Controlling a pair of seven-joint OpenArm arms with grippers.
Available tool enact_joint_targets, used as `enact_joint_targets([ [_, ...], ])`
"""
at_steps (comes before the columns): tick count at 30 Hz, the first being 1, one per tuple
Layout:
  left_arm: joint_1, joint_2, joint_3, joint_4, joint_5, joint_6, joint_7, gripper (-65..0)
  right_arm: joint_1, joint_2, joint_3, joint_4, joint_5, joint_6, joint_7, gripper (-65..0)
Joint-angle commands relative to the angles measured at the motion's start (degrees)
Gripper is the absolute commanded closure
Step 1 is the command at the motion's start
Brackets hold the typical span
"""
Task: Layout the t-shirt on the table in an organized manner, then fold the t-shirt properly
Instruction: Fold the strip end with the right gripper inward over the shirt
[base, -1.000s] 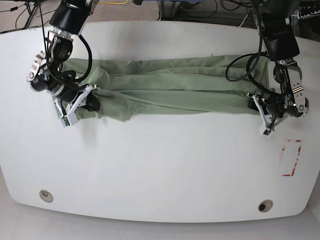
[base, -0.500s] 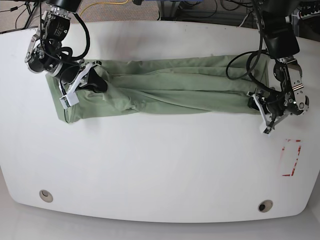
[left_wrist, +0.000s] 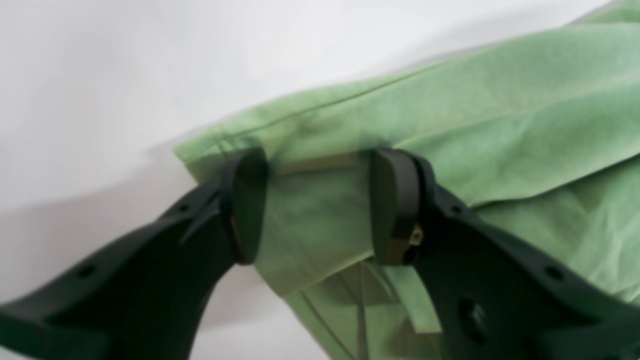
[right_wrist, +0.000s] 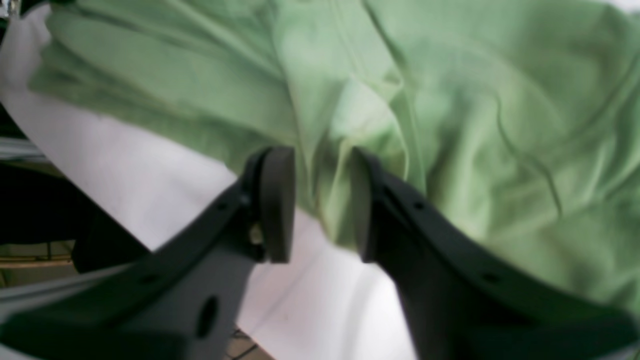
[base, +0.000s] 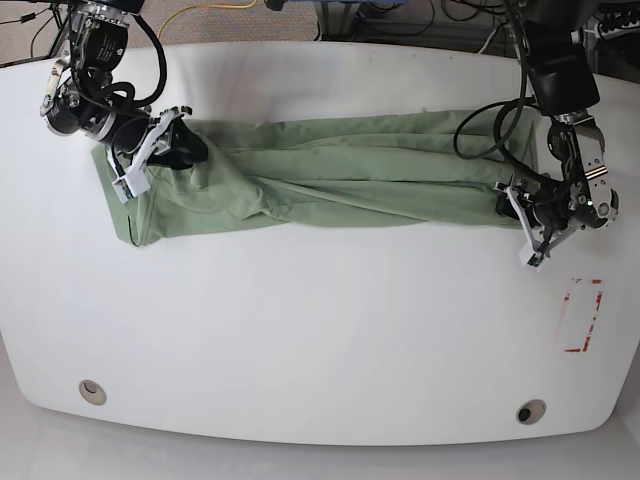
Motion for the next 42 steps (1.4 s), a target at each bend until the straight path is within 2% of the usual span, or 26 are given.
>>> enact_joint_targets([
  [1, 0.13, -0.36, 0.01, 0.04, 0.58, -0.06, 2.19, -31.2, -0.29, 0.86, 0.32, 1.05, 1.28, 0.12, 1.32, -27.3],
  [5, 0.04, -0.36, 0.01, 0.22, 0.41, -0.06, 2.45, -31.2, -0.73, 0.86, 0.32, 1.13, 1.55, 0.12, 1.32, -31.4],
  [13, -0.49, -0.27, 0.01, 0.66, 0.23, -0.06, 2.63, -31.2, 2.35, 0.25, 0.06, 1.22, 1.11, 0.12, 1.67, -31.9],
  [16, -1.37, -0.27, -0.08, 0.57, 0.14, -0.06, 2.63, -31.2, 3.05, -0.98, 0.06, 1.22, 0.84, 0.12, 1.67, -31.5],
  [22, -1.72, -0.27, -0.08, 0.57, -2.58, -0.06, 2.63, -31.2, 5.25, -2.04, -0.03, 1.22, 1.63, 0.12, 1.67, -31.1],
  [25, -1.72, -0.27, -0.08, 0.57, -3.29, -0.06, 2.63, -31.2, 5.60, -3.71, -0.03, 1.22, 1.55, 0.12, 1.67, -28.7],
  [32, -1.54, -0.27, -0.08, 0.57, -3.29, -0.06, 2.63, -31.2, 7.01, -6.43, -1.79, 0.78, 0.84, 0.12, 1.58, -17.9],
  [37, -1.46, -0.27, -0.08, 0.48, -3.29, -0.06, 2.63, -31.2, 7.10, -6.52, -3.90, -1.33, -3.99, 0.12, 1.84, -16.5],
  [42, -1.46, -0.27, -0.17, 0.48, -3.29, -0.06, 2.63, -31.2, 6.66, -6.08, -3.99, -4.14, -8.83, 0.12, 4.57, -16.5],
])
